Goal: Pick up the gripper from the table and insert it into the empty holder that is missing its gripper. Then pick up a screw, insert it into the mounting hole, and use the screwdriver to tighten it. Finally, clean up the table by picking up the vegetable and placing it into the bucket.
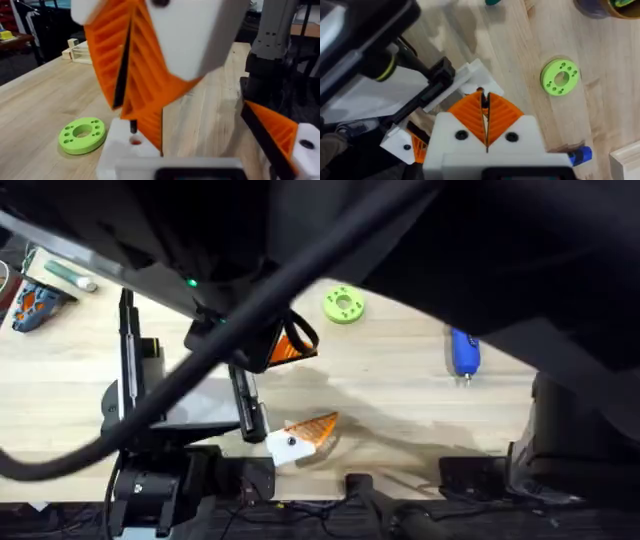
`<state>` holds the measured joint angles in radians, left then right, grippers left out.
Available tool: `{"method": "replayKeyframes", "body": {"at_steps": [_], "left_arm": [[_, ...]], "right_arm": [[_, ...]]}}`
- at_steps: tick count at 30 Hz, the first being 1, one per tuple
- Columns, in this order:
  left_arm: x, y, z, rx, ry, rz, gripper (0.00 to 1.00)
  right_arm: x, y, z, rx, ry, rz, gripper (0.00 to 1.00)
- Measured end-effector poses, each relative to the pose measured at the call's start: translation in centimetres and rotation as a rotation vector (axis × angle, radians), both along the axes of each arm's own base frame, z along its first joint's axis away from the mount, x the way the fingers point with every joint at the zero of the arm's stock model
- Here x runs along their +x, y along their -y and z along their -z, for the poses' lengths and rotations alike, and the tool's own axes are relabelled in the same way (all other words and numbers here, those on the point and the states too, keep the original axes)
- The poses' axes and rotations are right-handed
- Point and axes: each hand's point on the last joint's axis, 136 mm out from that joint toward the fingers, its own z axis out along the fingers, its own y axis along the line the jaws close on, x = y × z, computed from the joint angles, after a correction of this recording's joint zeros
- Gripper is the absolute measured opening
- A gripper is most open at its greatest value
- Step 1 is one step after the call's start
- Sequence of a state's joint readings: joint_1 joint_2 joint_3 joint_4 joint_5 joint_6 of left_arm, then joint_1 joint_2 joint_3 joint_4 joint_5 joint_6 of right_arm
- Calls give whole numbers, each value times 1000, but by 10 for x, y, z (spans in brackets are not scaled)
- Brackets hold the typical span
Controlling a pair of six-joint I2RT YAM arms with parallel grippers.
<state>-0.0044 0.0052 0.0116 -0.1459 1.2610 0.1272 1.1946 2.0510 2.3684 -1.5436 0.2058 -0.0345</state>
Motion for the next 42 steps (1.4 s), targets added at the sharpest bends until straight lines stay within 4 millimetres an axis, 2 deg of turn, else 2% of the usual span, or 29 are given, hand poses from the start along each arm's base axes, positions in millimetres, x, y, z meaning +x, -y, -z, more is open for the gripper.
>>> {"method": "replayKeyframes", "body": {"at_steps": [33, 42], "left_arm": [[0, 0, 0, 0, 0, 0, 985], [0, 0, 0, 0, 0, 0, 985]], "right_arm": [[4, 4, 6, -16, -8, 15, 6], [4, -1, 5, 6, -13, 14, 6]]}}
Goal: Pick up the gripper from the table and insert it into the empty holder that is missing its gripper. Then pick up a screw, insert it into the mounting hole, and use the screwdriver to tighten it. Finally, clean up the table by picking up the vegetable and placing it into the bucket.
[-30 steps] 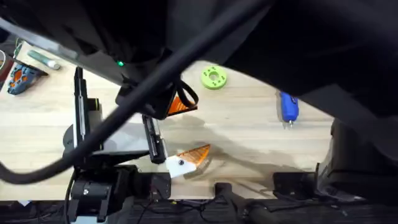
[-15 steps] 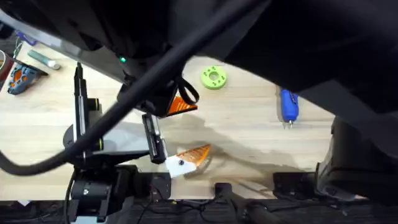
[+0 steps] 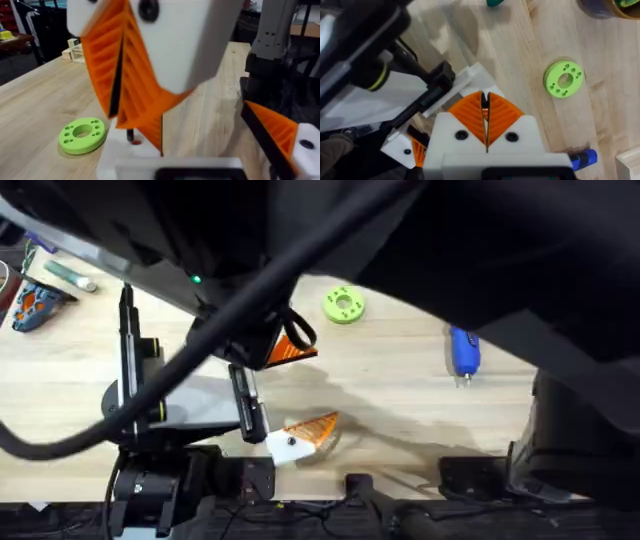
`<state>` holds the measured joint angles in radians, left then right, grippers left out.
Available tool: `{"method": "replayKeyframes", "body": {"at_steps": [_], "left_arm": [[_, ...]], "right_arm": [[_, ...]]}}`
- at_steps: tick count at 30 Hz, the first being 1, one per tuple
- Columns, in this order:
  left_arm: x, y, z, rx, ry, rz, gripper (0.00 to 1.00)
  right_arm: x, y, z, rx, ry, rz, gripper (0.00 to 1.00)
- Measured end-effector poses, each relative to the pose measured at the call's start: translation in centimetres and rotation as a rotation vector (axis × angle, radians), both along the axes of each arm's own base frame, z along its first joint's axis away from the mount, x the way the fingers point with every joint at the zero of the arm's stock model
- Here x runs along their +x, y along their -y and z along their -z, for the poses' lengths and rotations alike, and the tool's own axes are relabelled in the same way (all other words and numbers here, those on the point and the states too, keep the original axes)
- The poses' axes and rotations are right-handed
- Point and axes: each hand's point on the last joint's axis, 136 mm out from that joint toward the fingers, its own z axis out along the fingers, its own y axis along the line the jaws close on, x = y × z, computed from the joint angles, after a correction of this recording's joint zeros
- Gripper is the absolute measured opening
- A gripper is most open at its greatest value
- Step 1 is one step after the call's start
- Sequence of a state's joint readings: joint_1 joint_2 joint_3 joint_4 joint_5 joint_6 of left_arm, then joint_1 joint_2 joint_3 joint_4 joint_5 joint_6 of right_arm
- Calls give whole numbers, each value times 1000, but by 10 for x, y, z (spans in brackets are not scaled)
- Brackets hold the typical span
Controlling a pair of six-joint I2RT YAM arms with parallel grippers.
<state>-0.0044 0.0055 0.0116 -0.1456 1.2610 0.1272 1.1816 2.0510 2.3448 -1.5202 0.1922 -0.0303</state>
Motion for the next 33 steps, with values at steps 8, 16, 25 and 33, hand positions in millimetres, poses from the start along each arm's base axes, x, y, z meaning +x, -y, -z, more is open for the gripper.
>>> {"method": "replayKeyframes", "body": {"at_steps": [8, 16, 25, 33], "left_arm": [[0, 0, 0, 0, 0, 0, 985], [0, 0, 0, 0, 0, 0, 985], [0, 0, 0, 0, 0, 0, 985], [0, 0, 0, 0, 0, 0, 987]], "right_arm": [[-3, 0, 1, -1, -15, -4, 6], [-3, 1, 1, -2, -16, -4, 6], [-3, 1, 9, -19, -23, -4, 6], [-2, 0, 9, -16, -19, -3, 6]]}}
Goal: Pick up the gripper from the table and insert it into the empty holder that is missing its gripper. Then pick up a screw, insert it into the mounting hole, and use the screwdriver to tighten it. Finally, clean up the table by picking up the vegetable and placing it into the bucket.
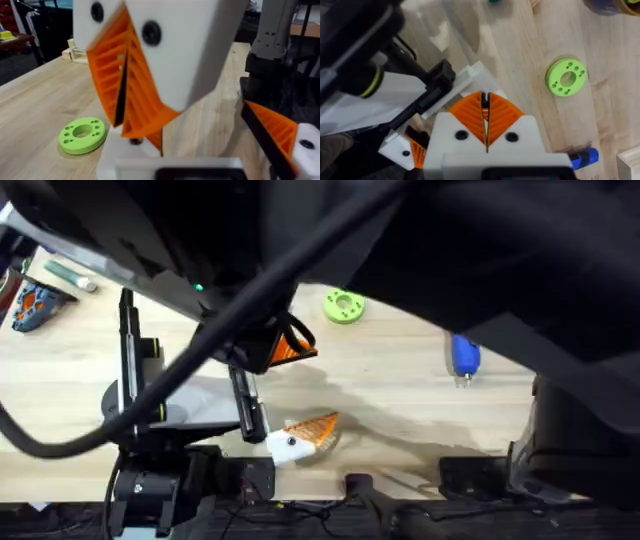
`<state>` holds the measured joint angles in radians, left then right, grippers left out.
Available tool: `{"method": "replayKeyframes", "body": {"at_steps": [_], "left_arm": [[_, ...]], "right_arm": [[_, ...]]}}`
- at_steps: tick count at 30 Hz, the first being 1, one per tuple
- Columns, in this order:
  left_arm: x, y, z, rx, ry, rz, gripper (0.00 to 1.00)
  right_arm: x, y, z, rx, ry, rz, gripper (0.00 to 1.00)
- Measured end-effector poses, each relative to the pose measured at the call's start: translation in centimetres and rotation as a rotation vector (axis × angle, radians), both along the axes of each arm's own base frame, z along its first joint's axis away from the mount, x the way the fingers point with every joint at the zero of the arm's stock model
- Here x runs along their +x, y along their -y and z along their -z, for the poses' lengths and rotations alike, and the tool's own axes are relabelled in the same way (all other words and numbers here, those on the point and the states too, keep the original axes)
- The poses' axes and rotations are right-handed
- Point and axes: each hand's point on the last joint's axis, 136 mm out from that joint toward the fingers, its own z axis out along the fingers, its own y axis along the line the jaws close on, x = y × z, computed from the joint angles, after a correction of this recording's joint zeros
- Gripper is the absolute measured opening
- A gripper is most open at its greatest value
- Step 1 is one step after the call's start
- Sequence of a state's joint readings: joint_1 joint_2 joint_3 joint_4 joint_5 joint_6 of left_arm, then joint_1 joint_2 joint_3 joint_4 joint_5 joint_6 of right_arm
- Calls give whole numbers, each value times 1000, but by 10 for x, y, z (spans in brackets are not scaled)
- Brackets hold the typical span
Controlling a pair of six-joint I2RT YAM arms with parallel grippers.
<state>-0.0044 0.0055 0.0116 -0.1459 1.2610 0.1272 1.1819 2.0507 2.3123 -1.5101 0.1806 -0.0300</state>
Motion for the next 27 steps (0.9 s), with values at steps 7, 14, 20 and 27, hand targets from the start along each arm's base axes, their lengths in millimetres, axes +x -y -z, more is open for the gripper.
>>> {"method": "replayKeyframes", "body": {"at_steps": [7, 14, 20, 27], "left_arm": [[0, 0, 0, 0, 0, 0, 986], [0, 0, 0, 0, 0, 0, 985], [0, 0, 0, 0, 0, 0, 986], [0, 0, 0, 0, 0, 0, 985]], "right_arm": [[0, 0, 0, -1, 2, 0, 6], [0, 0, 1, -3, 1, 1, 6], [0, 1, 9, -23, -7, 0, 6], [0, 0, 10, -19, -5, 0, 6]]}}
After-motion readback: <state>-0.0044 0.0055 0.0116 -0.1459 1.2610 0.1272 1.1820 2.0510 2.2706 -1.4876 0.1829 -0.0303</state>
